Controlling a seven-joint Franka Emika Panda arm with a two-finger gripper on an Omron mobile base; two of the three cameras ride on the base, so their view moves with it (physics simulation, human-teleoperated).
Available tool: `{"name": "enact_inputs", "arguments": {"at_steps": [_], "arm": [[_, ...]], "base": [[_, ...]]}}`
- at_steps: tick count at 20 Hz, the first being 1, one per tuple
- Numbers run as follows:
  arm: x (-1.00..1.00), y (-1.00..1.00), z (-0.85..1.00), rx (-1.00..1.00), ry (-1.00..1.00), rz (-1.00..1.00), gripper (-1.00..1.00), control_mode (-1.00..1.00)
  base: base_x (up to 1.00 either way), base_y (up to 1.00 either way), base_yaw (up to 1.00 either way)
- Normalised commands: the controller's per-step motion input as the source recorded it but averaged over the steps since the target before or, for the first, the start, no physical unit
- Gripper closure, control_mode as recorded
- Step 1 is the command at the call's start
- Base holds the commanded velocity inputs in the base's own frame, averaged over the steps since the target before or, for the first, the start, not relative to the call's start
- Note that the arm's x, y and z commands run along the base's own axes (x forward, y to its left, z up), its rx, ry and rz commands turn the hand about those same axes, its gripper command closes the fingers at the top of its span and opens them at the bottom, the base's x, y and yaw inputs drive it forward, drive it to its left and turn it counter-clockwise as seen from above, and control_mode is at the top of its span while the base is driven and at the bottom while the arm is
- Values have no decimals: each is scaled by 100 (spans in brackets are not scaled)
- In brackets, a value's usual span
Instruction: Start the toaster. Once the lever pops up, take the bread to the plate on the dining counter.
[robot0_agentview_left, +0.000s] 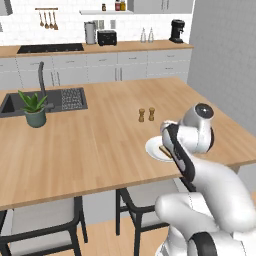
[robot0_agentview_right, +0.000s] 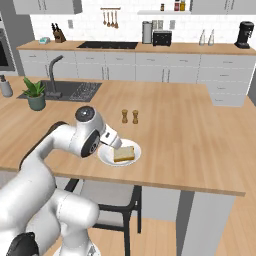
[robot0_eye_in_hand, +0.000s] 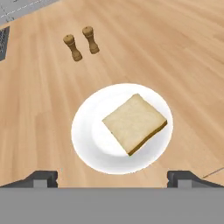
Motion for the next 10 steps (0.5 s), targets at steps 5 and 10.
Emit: {"name": "enact_inputs", "arguments": {"at_steps": [5,10], "arm": [[-84,30,36,-4,7,16,-100,-100],[-100,17,29,-10,0,3,-100,-100]], "base": [[0,0,0],[0,0,0]]}}
